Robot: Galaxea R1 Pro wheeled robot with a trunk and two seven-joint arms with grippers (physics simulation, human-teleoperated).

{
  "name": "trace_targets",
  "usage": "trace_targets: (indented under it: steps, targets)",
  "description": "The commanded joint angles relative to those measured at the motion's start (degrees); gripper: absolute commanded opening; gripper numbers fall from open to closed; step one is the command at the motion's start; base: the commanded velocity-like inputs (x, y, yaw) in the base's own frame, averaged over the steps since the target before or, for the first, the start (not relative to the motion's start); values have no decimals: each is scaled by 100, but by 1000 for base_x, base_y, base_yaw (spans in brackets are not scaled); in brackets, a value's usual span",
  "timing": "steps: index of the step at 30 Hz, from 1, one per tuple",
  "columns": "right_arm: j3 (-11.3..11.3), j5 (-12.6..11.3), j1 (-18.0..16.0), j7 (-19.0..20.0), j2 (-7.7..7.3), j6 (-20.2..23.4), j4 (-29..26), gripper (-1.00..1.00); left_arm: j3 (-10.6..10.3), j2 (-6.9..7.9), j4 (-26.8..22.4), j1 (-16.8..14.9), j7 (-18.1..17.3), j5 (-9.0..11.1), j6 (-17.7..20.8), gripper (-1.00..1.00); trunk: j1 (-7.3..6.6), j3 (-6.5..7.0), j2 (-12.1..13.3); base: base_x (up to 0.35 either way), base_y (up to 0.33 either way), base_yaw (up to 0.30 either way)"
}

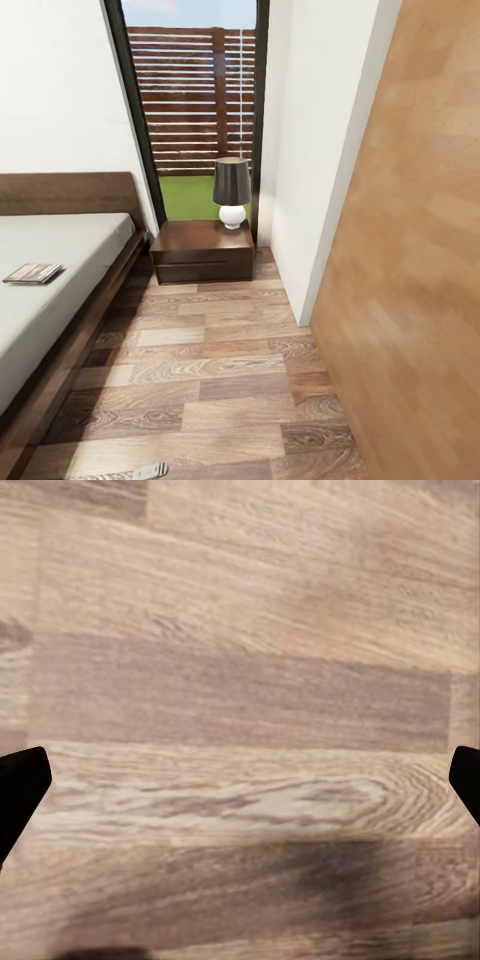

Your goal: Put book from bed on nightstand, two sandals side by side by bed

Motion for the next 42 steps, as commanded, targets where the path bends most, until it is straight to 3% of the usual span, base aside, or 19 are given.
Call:
trace_targets:
  steps: [1, 20, 35, 42]
  targets:
    - [-31, 19, -2, 20, 0, -16, 5, 100, 11, 4, 9, -4, -39, 57, -1, 100, 1, -5, -2, 214, 0, 0]
    - [-31, 22, -3, 26, 17, -16, -1, 100, 9, -1, 11, -4, -39, 59, -1, 100, 1, -5, -2, 235, 0, 2]
    - [-39, -4, -3, 25, 20, -16, 1, 100, 3, -1, 11, -4, -39, 59, 4, 100, 1, -5, -2, 11, 0, 261]
    - [-40, -10, -3, 24, 20, -16, -2, 100, 6, -1, 11, -4, -39, 59, 7, 100, 1, -5, -2, 248, 0, 66]
